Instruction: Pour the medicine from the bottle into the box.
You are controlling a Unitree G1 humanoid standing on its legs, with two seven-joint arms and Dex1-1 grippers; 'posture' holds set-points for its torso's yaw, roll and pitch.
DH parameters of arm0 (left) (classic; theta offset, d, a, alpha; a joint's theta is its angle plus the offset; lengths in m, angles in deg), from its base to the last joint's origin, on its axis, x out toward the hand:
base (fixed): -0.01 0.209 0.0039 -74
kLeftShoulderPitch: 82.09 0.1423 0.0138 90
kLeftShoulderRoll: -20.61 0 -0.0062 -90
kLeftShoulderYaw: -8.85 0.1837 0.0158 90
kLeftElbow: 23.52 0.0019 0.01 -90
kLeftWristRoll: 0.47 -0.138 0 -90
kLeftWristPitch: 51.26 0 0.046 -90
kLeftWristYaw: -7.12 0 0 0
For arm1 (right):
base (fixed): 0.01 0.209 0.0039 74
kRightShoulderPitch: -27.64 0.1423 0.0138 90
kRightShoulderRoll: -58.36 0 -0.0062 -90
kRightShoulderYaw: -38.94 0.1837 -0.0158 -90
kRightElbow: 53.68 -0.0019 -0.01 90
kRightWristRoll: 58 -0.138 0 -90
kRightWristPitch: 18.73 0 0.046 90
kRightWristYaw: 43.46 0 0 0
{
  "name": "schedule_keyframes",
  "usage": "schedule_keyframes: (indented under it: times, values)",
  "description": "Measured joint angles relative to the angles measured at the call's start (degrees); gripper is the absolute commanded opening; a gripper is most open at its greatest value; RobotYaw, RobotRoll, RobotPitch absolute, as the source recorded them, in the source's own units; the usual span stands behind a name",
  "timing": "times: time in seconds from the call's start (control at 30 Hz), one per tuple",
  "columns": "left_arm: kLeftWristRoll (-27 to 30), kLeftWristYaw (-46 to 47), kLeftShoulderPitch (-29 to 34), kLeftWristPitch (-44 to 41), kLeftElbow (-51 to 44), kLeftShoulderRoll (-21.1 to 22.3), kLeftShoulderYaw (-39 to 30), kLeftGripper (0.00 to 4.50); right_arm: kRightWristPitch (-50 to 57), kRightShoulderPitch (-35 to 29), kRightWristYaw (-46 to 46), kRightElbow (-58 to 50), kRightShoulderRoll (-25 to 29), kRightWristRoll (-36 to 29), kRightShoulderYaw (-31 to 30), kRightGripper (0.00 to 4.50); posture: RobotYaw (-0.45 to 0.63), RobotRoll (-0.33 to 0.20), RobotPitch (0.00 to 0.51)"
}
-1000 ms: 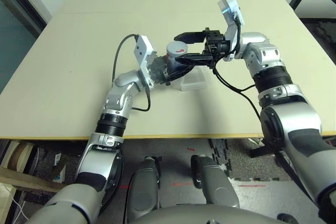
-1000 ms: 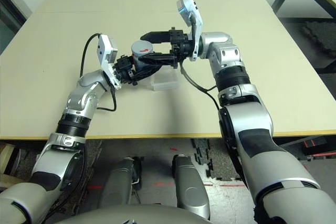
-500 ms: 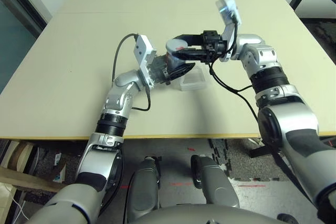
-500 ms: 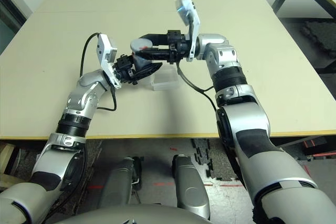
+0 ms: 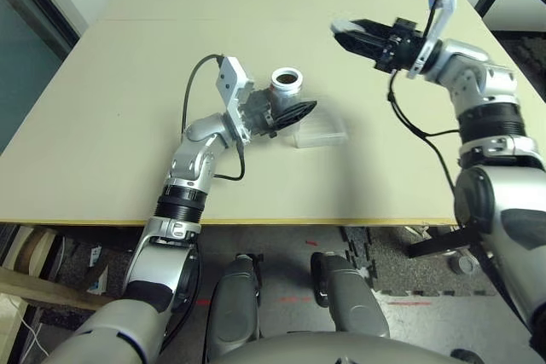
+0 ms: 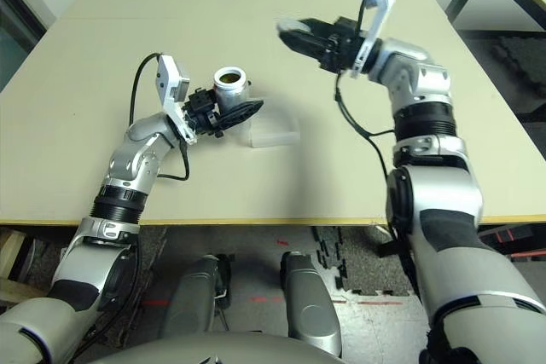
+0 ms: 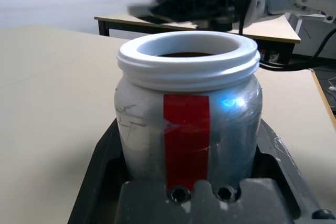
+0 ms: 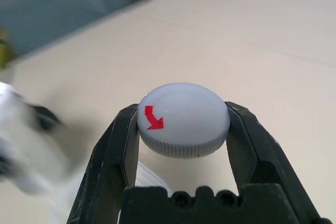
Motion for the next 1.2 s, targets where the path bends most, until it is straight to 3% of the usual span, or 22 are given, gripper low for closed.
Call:
schedule_keyframes:
  times: [0.3, 0.6, 0.77, 0.8, 1.07, 1.2]
  values:
    - [-0.5, 0.7, -1.0, 1.9, 3.0, -0.1, -0.6, 2.63, 1.6, -5.7, -6.9, -1.4, 6.1, 6.5, -2.5, 2.58, -0.17, 0.0, 0.139]
    - [-1.2, 1.3, -2.2, 3.2, 4.7, -0.1, -0.6, 2.63, 0.4, -5.8, -11.3, -0.6, 5.6, 9.5, -4.0, 2.58, -0.16, 0.0, 0.135]
    - [-1.2, 1.3, -2.2, 3.5, 5.0, 0.0, -0.7, 2.63, -2.1, -5.7, -12.4, -0.1, 5.5, 9.7, -4.0, 4.33, -0.16, 0.0, 0.137]
    - [-1.3, 1.3, -2.2, 3.5, 5.2, 0.0, -0.7, 2.63, -2.7, -5.7, -12.4, 0.0, 5.4, 9.7, -4.0, 4.5, -0.16, 0.0, 0.137]
    - [-2.9, 4.1, -3.4, 3.3, 7.3, 0.9, -0.7, 2.63, -6.4, -5.7, -11.8, -0.1, 4.4, 9.5, -3.9, 4.5, -0.16, 0.0, 0.137]
    - [-4.8, 6.5, -6.3, 2.5, 10.9, 2.5, -0.8, 2.63, -7.1, -6.4, -7.1, -1.4, 4.7, 9.0, -4.0, 4.5, -0.16, 0.0, 0.137]
